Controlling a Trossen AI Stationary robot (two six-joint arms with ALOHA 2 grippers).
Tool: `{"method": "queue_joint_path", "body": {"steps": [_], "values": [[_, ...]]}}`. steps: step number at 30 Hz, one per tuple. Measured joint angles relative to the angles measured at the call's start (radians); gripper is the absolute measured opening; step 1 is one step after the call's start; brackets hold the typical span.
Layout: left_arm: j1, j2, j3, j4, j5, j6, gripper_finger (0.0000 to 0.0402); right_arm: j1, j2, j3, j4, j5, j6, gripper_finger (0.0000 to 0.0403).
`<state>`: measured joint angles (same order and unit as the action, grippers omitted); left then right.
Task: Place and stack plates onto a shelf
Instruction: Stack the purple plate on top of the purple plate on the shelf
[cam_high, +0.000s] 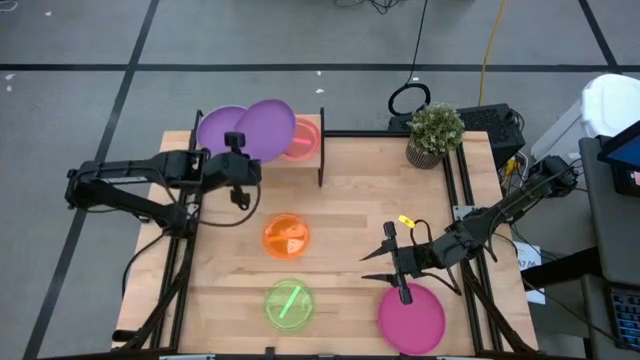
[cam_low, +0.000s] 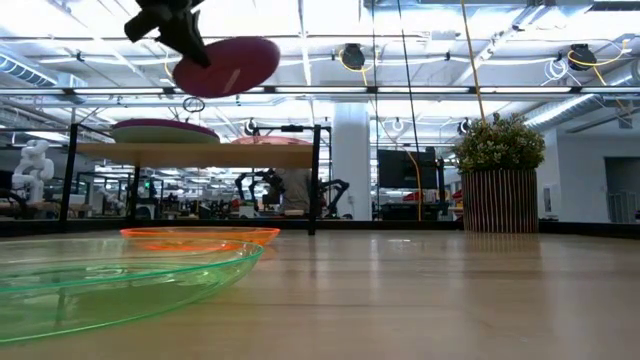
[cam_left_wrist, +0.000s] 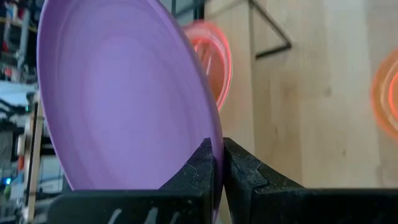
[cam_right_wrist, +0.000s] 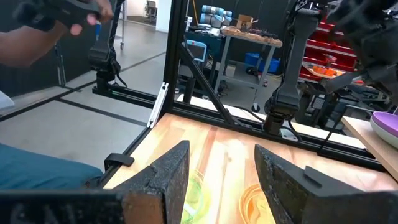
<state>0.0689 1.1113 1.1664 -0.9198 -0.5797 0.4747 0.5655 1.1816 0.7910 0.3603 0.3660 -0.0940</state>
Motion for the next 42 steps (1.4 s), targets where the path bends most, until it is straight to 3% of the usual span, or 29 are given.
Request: {"method": "queue_joint_path", "body": {"steps": [23, 42], "values": [[0.217, 0.000, 0.000, -0.182, -0.001, -0.091, 0.0019, 0.000, 0.000, 0.000, -0.014, 0.000, 0.003, 0.0165], [0.332, 0.001, -0.001, -0.260, 0.078, -0.163, 0.0026, 0.000, 0.000, 0.000, -0.014, 0.000, 0.004, 0.0165]]}}
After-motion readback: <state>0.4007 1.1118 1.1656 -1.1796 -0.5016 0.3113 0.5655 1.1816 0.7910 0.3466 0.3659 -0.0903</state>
